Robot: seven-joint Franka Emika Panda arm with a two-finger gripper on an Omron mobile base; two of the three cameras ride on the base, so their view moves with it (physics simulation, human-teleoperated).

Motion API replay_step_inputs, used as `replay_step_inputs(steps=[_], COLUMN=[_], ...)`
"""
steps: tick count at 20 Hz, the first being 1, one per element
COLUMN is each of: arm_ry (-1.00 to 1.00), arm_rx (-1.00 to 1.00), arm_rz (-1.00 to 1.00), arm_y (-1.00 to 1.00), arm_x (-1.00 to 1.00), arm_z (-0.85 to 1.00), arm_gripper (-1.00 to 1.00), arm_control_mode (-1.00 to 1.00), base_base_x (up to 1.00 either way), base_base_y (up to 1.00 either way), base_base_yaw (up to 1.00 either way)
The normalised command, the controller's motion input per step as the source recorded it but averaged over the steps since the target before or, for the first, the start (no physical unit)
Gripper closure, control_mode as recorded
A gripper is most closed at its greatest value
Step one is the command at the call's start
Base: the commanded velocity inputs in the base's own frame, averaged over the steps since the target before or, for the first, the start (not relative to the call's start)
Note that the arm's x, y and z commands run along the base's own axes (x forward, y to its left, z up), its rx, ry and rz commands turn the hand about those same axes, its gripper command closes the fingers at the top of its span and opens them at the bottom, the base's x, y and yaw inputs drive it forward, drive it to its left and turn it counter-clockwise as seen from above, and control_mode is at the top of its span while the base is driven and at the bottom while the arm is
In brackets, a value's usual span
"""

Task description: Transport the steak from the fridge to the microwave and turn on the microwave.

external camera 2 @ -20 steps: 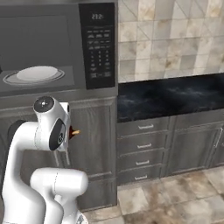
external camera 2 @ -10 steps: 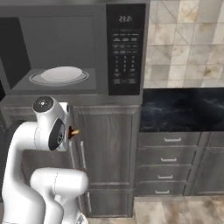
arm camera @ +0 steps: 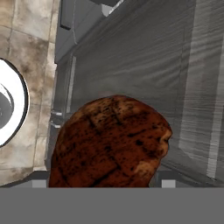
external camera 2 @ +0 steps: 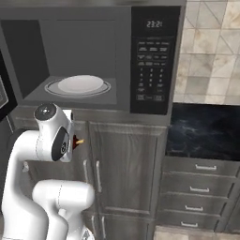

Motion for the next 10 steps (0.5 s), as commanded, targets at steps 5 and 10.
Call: replay_step_inputs(steps=[5, 10], arm_ry=[0.0, 0.0], arm_rx=[0.0, 0.0], arm_rz=[0.0, 0.0], arm_y=[0.0, 0.0], arm_x=[0.0, 0.0], arm_z=[0.0, 0.0], arm_gripper=[1.0, 1.0], arm_control_mode=[1.0, 1.0], base_base_x=[0.05, 0.25], base_base_y=[-0.04, -0.12], base_base_yaw=[0.32, 0.28])
